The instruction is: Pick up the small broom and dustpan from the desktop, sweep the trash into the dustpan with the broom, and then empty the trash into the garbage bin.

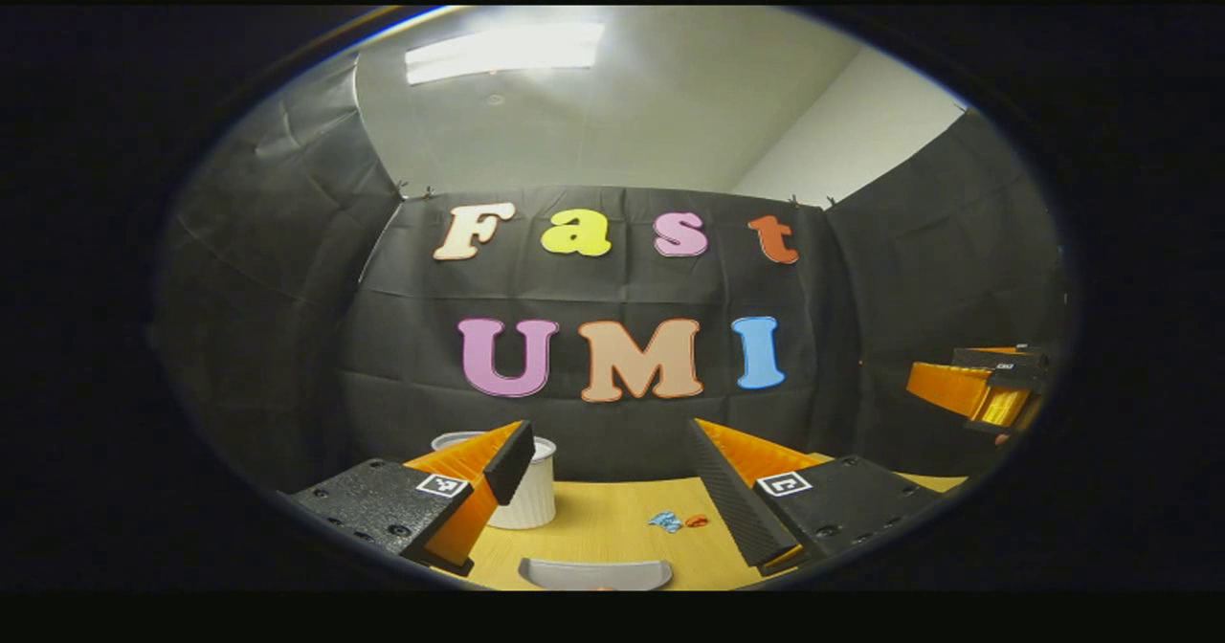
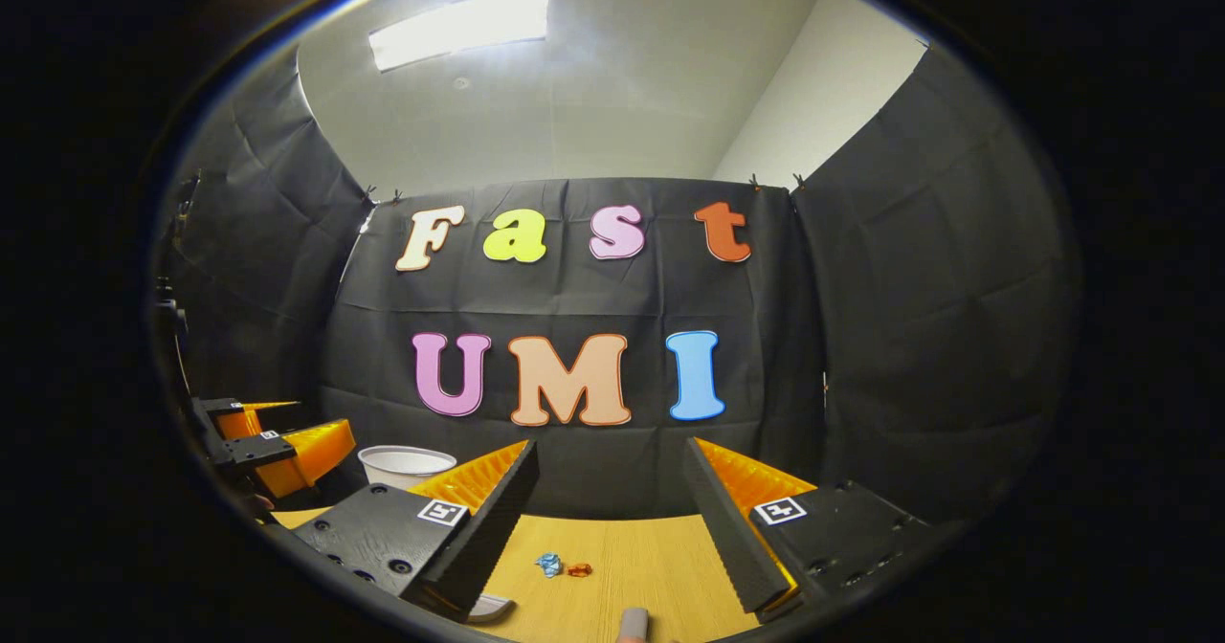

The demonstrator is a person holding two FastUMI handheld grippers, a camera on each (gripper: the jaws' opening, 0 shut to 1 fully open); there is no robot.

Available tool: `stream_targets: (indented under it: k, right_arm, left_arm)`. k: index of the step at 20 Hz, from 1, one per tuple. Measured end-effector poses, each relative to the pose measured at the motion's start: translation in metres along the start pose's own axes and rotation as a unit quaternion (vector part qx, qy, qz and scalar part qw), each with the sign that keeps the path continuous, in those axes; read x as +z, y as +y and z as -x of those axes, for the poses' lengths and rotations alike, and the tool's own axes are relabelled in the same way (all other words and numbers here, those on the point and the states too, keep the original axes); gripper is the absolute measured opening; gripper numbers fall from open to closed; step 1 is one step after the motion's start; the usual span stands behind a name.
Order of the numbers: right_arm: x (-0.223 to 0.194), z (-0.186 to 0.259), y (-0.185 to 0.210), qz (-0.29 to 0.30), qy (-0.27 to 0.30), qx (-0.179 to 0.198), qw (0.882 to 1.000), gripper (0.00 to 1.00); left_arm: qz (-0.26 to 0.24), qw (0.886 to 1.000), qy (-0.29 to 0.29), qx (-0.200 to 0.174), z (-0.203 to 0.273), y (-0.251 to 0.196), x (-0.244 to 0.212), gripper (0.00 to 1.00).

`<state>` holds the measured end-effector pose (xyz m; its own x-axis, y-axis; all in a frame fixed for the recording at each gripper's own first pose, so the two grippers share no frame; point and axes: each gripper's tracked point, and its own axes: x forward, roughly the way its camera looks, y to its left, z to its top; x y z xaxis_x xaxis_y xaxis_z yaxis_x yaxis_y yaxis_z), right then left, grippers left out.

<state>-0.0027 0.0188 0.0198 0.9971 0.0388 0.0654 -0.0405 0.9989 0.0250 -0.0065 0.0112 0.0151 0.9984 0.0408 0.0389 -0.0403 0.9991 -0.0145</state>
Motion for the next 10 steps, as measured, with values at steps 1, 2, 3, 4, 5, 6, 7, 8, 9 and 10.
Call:
stream_targets:
  k: [1, 2, 3, 4, 5, 6, 7, 8, 9, 10]
  right_arm:
    - [0.0009, 0.0001, 0.0002, 0.0, -0.001, 0.0, 1.0, 0.92]
    - [0.0014, 0.0002, 0.0009, -0.001, -0.001, 0.0, 1.0, 0.92]
    - [0.0026, 0.0002, 0.0016, -0.003, -0.002, 0.0, 1.0, 0.92]
    - [0.003, -0.0002, 0.002, -0.003, -0.001, 0.0, 1.0, 0.92]
    - [0.0024, 0.0009, 0.0022, -0.003, -0.001, 0.001, 1.0, 0.92]
    - [0.0015, 0.0008, 0.0024, -0.002, 0.0, 0.001, 1.0, 0.92]
    - [-0.0009, 0.0023, 0.004, -0.001, 0.003, 0.002, 1.0, 0.92]
    - [-0.0015, 0.0031, 0.0048, 0.0, 0.006, 0.003, 1.0, 0.92]
    - [-0.0029, 0.0034, 0.0052, 0.0, 0.009, 0.007, 1.0, 0.92]
    - [-0.0064, 0.0047, 0.0085, -0.002, 0.016, 0.012, 1.0, 0.92]
  left_arm:
    - [0.0, 1.0, 0.001, -0.001, -0.0006, 0.0002, -0.0001, 0.93]
    - [-0.001, 1.0, 0.0, -0.002, -0.0002, -0.0005, 0.0015, 0.93]
    - [-0.002, 1.0, -0.001, -0.002, 0.0, 0.0002, 0.0024, 0.93]
    - [-0.002, 1.0, -0.001, -0.002, 0.0016, 0.0003, 0.0032, 0.93]
    - [-0.002, 1.0, -0.002, -0.001, 0.0029, 0.001, 0.0029, 0.93]
    - [-0.002, 1.0, -0.002, 0.0, 0.0035, 0.0014, 0.0038, 0.93]
    - [-0.001, 1.0, 0.0, 0.001, 0.0034, 0.0036, 0.0019, 0.94]
    - [0.0, 1.0, 0.003, 0.002, 0.0046, 0.0041, -0.0002, 0.94]
    - [0.0, 1.0, 0.005, 0.003, 0.0053, 0.0051, -0.0016, 0.94]
    - [0.0, 1.0, 0.008, 0.004, 0.0063, 0.0063, -0.0034, 0.93]
